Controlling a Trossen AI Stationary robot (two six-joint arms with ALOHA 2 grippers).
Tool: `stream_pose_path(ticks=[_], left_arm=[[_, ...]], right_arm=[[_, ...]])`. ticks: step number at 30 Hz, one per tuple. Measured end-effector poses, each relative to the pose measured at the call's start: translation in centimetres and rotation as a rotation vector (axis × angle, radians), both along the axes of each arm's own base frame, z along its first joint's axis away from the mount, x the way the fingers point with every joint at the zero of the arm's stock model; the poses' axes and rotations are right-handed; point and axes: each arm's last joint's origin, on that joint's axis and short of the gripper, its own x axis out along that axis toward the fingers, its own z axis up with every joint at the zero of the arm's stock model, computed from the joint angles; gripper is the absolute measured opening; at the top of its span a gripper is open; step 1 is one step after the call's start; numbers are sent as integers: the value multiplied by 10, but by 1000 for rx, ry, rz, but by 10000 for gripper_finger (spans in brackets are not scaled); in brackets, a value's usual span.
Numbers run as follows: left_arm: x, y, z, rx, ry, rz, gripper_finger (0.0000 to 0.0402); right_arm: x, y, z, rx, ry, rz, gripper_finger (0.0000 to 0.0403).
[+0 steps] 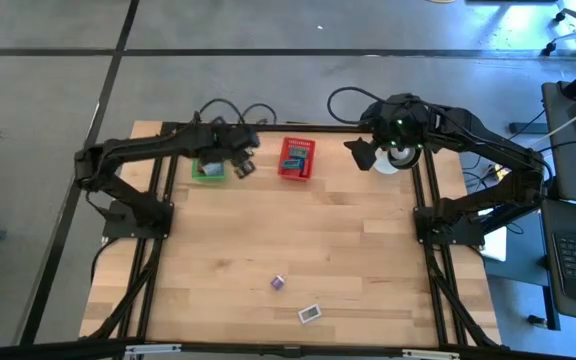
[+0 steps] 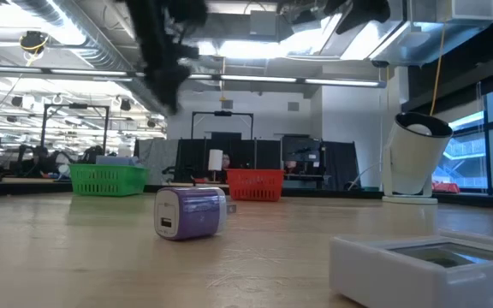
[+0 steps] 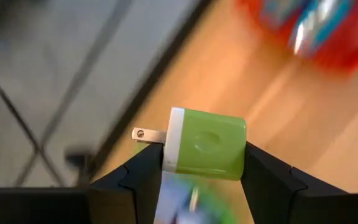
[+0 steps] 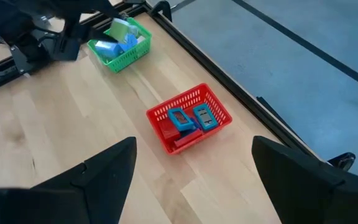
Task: Pick & Place Office items
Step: Put the green charger adapter into the green bin
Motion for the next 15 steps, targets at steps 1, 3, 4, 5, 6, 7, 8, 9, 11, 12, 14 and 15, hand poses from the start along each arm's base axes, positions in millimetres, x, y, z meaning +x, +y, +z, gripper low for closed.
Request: stream_pose_path(ticks=[1, 3, 4, 5, 6, 7, 8, 9, 11, 12, 14, 15], left_arm=[[-8, 6, -3, -53, 47, 18, 182], [-22, 15, -7, -130, 128, 55, 182], [-29, 18, -8, -152, 166, 72, 182], [-35, 22, -9, -169, 203, 88, 182], [-40, 25, -9, -185, 237, 103, 182], [-46, 29, -10, -202, 268, 119, 182], [-51, 32, -10, -221, 295, 131, 182], [-56, 35, -10, -240, 315, 141, 182], [-62, 42, -13, -280, 338, 158, 182], [-64, 45, -14, -306, 341, 163, 182], [-67, 53, -18, -347, 342, 183, 182], [-68, 56, -21, -361, 343, 194, 182]], right_arm=[[0, 0, 0, 0, 0, 0, 320], [0, 0, 0, 0, 0, 0, 320], [0, 0, 0, 0, 1, 0, 320], [0, 0, 0, 0, 1, 0, 320], [0, 0, 0, 1, 2, 0, 320], [0, 0, 0, 1, 3, 0, 320], [0, 0, 0, 0, 5, 1, 320], [0, 0, 0, -4, 7, 5, 320], [0, 0, 0, -13, 12, 14, 320], [0, 0, 0, -19, 15, 18, 320], [0, -1, 0, -39, 23, 13, 320], [0, -1, -1, -50, 29, 3, 320]])
